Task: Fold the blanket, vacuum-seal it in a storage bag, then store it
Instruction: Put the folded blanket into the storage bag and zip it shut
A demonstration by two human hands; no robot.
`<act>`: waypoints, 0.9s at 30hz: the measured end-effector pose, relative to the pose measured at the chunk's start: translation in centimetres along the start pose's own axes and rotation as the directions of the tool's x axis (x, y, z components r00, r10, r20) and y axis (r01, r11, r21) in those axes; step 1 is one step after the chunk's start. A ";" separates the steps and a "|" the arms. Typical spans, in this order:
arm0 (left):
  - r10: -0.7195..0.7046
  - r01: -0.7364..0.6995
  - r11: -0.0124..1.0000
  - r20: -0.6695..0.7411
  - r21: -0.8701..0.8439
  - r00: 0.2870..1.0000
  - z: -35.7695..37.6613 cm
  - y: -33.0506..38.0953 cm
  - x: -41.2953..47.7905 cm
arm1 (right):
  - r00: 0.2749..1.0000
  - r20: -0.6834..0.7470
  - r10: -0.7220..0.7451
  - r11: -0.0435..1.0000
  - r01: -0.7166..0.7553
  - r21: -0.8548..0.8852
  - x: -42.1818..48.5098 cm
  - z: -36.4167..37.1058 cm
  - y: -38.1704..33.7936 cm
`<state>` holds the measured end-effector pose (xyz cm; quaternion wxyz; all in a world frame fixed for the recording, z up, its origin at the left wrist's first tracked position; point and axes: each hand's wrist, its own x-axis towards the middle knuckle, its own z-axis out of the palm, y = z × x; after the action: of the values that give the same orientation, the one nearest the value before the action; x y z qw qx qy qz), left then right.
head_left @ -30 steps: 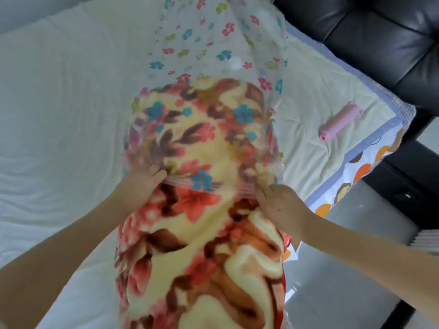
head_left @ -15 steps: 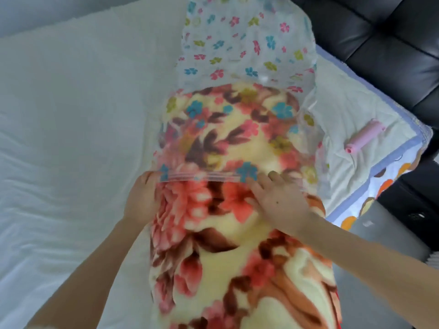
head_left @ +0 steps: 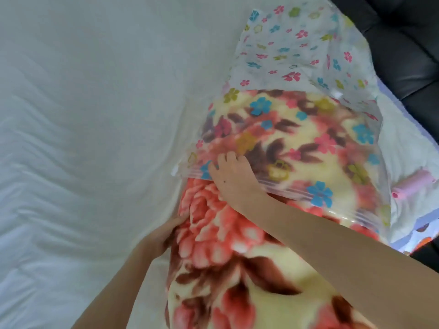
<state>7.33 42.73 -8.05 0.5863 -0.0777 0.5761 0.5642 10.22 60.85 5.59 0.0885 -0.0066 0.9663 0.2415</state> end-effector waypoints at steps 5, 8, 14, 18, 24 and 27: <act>0.225 -0.233 0.972 -0.409 0.030 0.884 5.0 -0.7 -1.3 | 0.985 -0.008 -0.170 0.985 0.170 -0.019 0.2 -0.7 -0.1; 0.345 -0.326 0.937 -0.480 0.126 0.806 9.2 0.9 -3.1 | 0.940 -0.259 -0.225 0.954 0.266 0.137 -3.6 -1.7 2.0; 0.461 -0.492 0.862 -0.596 0.124 0.658 20.4 5.3 -5.3 | 0.894 -0.436 -0.104 0.937 0.235 0.258 -14.3 -2.4 7.2; 0.435 -0.475 0.872 -0.630 0.117 0.644 23.6 6.0 -6.0 | 0.907 -0.421 0.031 0.911 0.147 0.385 -19.8 -2.1 9.9; 0.424 -0.444 0.893 -0.479 0.077 0.769 20.2 2.7 -7.2 | 0.921 -0.390 -0.021 0.905 0.183 0.384 -23.5 -0.8 9.6; 0.618 -0.371 0.748 -0.372 0.551 0.693 17.8 0.3 -6.2 | 0.905 -0.408 -0.123 0.910 0.267 0.318 -25.0 -0.5 8.2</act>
<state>19.44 52.50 2.61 0.2247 0.0641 0.8240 0.5162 34.28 67.13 14.24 -0.0761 -0.1348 0.9871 0.0407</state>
